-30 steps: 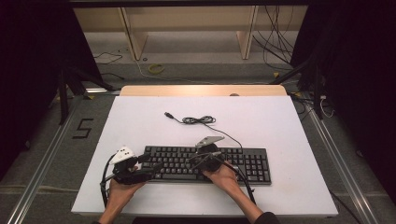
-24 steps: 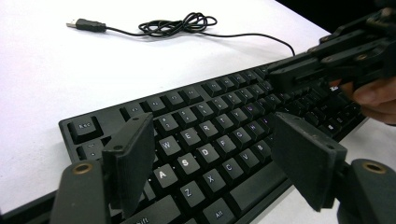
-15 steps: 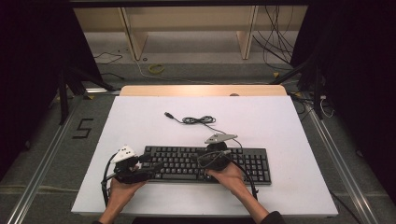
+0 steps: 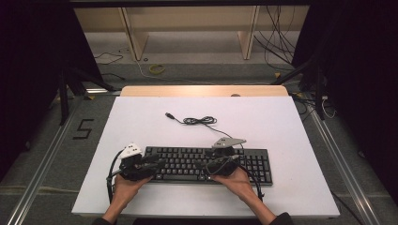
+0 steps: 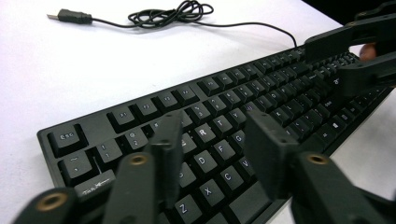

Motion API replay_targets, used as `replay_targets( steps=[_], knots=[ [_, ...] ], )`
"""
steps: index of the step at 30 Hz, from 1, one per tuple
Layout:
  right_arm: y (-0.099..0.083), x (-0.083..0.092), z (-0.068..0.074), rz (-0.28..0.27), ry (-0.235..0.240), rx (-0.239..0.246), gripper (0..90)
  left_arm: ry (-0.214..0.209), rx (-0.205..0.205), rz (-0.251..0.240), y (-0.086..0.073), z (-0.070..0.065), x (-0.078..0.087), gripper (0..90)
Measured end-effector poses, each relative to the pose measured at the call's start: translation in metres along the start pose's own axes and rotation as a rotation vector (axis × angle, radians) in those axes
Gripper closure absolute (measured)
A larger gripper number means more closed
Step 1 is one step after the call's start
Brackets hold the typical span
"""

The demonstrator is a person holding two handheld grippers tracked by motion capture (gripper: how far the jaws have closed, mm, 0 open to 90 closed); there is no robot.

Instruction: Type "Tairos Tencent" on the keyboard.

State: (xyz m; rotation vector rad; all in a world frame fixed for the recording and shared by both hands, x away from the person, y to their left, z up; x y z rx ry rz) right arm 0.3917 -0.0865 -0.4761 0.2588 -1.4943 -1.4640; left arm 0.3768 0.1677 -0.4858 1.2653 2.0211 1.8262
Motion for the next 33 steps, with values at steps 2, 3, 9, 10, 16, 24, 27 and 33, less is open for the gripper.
replay_targets(
  steps=[2, 3, 9, 10, 16, 24, 27, 33],
  knots=[
    [0.0, 0.003, 0.001, -0.007, 0.005, 0.0, 35.5, -0.004, -0.017, 0.013, 0.001, -0.001, -0.003, 62.6],
    [0.0, 0.004, 0.001, -0.012, 0.005, 0.004, 35.0, -0.006, -0.023, 0.018, 0.002, -0.001, -0.004, 65.1],
    [-0.002, 0.012, 0.002, -0.021, 0.006, 0.004, 33.4, -0.018, -0.048, 0.044, 0.007, -0.004, -0.016, 77.8],
    [-0.003, 0.013, 0.002, -0.022, 0.006, 0.005, 33.4, -0.018, -0.054, 0.056, 0.008, -0.005, -0.018, 80.1],
    [-0.006, 0.017, 0.001, -0.027, 0.005, 0.001, 32.2, -0.011, -0.064, 0.093, 0.009, -0.007, -0.029, 88.8],
    [-0.008, 0.023, 0.001, -0.037, 0.008, 0.001, 31.2, 0.001, -0.073, 0.154, 0.009, -0.007, -0.045, 88.9],
    [-0.009, 0.024, 0.002, -0.037, 0.009, 0.002, 31.1, 0.005, -0.071, 0.167, 0.007, -0.007, -0.047, 89.0],
    [-0.01, 0.024, 0.003, -0.035, 0.012, 0.002, 31.1, 0.019, -0.072, 0.192, 0.005, -0.006, -0.05, 89.0]
  ],
)
Point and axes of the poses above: each handheld gripper's, and its own axes: x roughly backward along the jaws, y roughly out of its top, z roughly to its left, the point moved 4 cm from there along -x, roughly forward along the jaws, and after that the axes turned 6 degrees about -z, right-handed, at the moved point
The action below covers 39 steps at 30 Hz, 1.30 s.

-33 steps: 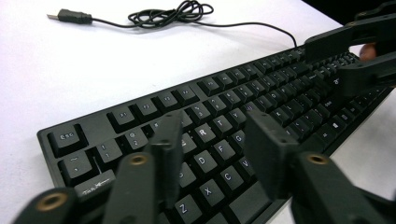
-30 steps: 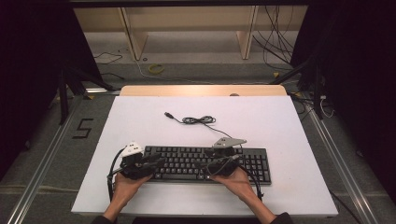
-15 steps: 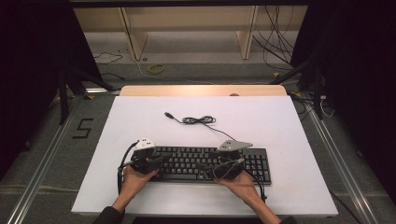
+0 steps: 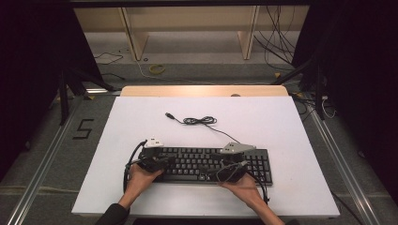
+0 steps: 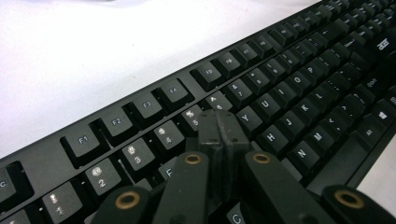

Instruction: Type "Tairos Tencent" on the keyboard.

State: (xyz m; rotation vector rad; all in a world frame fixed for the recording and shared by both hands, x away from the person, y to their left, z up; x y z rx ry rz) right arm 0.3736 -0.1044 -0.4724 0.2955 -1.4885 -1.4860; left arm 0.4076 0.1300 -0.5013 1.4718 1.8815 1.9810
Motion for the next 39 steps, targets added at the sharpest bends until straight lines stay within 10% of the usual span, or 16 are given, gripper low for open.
replay_targets(
  steps=[19, 39],
  knots=[
    [0.0, -0.001, -0.001, 0.002, -0.011, 0.001, 31.2, 0.008, 0.025, 0.014, -0.003, 0.004, -0.001, 89.0],
    [0.003, -0.009, -0.007, 0.006, -0.041, -0.008, 36.3, -0.056, 0.102, -0.12, 0.006, 0.009, 0.033, 52.6]
  ],
)
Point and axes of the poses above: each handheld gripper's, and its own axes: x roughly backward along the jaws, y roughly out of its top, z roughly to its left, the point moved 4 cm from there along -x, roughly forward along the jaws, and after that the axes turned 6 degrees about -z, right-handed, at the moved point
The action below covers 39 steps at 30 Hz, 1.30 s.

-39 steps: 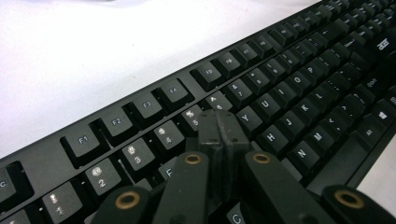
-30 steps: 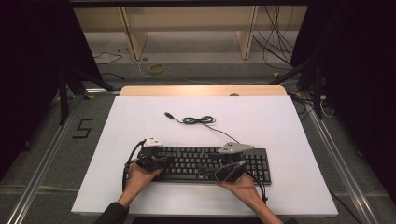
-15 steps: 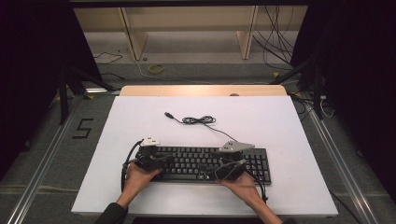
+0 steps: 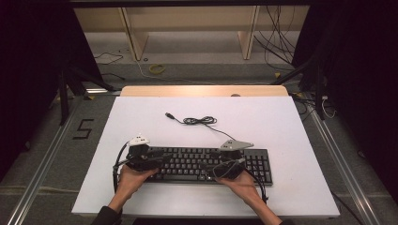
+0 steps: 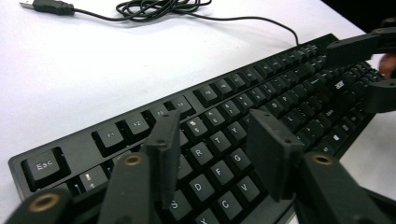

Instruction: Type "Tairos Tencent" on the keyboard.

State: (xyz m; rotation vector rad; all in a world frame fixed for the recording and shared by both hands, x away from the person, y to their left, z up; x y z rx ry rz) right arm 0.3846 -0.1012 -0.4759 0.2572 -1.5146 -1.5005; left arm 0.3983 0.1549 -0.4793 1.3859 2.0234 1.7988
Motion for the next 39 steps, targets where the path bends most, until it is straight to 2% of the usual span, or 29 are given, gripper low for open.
replay_targets(
  steps=[5, 12, 18, 22, 28, 31, 39],
  knots=[
    [0.001, -0.004, 0.0, 0.003, -0.001, -0.001, 37.9, -0.022, -0.005, -0.024, -0.001, -0.004, 0.005, 44.4],
    [0.002, -0.01, -0.001, 0.021, -0.013, -0.002, 48.2, -0.048, -0.019, -0.06, -0.004, -0.007, 0.012, 35.8],
    [0.005, -0.018, -0.002, 0.03, -0.021, 0.006, 64.2, -0.061, -0.027, -0.092, -0.007, -0.008, 0.019, 30.6],
    [0.004, -0.025, -0.001, 0.057, -0.024, 0.014, 75.7, -0.061, -0.028, -0.112, -0.009, -0.007, 0.025, 28.8],
    [0.003, -0.034, 0.0, 0.096, -0.037, 0.032, 87.2, -0.064, -0.028, -0.125, -0.013, -0.005, 0.03, 25.7],
    [0.002, -0.038, 0.0, 0.114, -0.046, 0.036, 90.0, -0.059, -0.03, -0.127, -0.014, -0.004, 0.032, 24.5],
    [0.001, -0.046, 0.001, 0.141, -0.06, 0.049, 90.0, -0.046, -0.039, -0.116, -0.019, -0.004, 0.036, 23.8]
  ],
)
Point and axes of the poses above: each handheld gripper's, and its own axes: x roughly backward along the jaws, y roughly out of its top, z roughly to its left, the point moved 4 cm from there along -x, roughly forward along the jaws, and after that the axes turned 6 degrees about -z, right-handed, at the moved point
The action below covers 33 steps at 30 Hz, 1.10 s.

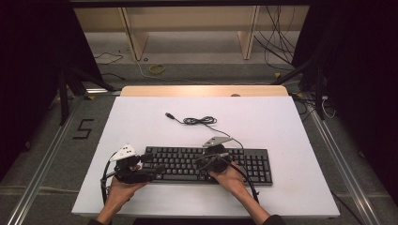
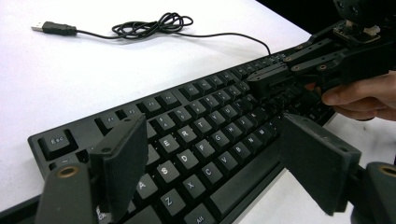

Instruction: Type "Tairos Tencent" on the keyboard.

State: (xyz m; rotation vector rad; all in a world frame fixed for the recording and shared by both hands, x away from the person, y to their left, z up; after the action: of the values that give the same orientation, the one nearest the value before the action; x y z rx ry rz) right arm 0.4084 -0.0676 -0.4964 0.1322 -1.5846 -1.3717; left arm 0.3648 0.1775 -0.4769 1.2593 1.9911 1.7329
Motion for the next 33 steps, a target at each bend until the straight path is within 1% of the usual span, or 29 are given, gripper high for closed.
replay_targets(
  steps=[4, 6, 11, 13, 15, 17, 22, 26, 27, 28, 30, 33],
  knots=[
    [-0.001, -0.002, -0.001, 0.016, -0.009, 0.001, 90.0, -0.002, 0.001, 0.007, -0.002, -0.001, 0.001, 23.8],
    [-0.002, -0.003, -0.002, 0.022, -0.014, -0.001, 90.0, -0.003, -0.006, 0.016, -0.003, -0.001, 0.0, 23.8],
    [-0.003, -0.004, -0.002, 0.031, -0.019, 0.0, 90.0, -0.002, -0.008, 0.019, -0.003, -0.001, 0.001, 23.8],
    [-0.004, -0.006, -0.002, 0.046, -0.027, 0.006, 90.0, 0.002, -0.004, 0.018, -0.003, -0.001, 0.001, 23.8],
    [-0.005, -0.006, -0.002, 0.041, -0.037, 0.008, 90.0, 0.007, -0.003, 0.019, -0.003, 0.0, 0.001, 23.9],
    [-0.005, -0.007, -0.001, 0.044, -0.043, 0.021, 90.0, 0.008, -0.003, 0.02, -0.003, 0.001, 0.001, 23.9],
    [-0.005, -0.006, -0.001, 0.042, -0.042, 0.005, 90.0, 0.014, 0.0, 0.024, -0.004, 0.003, 0.0, 24.3],
    [-0.004, -0.005, -0.003, 0.03, -0.033, -0.018, 90.0, 0.017, -0.002, 0.026, -0.004, 0.004, 0.0, 25.0],
    [-0.003, -0.003, -0.003, 0.017, -0.023, -0.03, 86.9, 0.019, -0.002, 0.027, -0.004, 0.004, 0.0, 25.4],
    [-0.002, -0.002, -0.004, 0.012, -0.017, -0.041, 85.9, 0.021, -0.001, 0.028, -0.004, 0.004, 0.0, 25.8],
    [-0.001, 0.001, -0.004, -0.006, -0.014, -0.043, 84.2, 0.023, 0.004, 0.027, -0.004, 0.005, 0.0, 26.5],
    [0.002, 0.006, -0.005, -0.034, -0.003, -0.052, 78.2, 0.027, 0.001, 0.03, -0.005, 0.005, -0.001, 28.7]
  ],
)
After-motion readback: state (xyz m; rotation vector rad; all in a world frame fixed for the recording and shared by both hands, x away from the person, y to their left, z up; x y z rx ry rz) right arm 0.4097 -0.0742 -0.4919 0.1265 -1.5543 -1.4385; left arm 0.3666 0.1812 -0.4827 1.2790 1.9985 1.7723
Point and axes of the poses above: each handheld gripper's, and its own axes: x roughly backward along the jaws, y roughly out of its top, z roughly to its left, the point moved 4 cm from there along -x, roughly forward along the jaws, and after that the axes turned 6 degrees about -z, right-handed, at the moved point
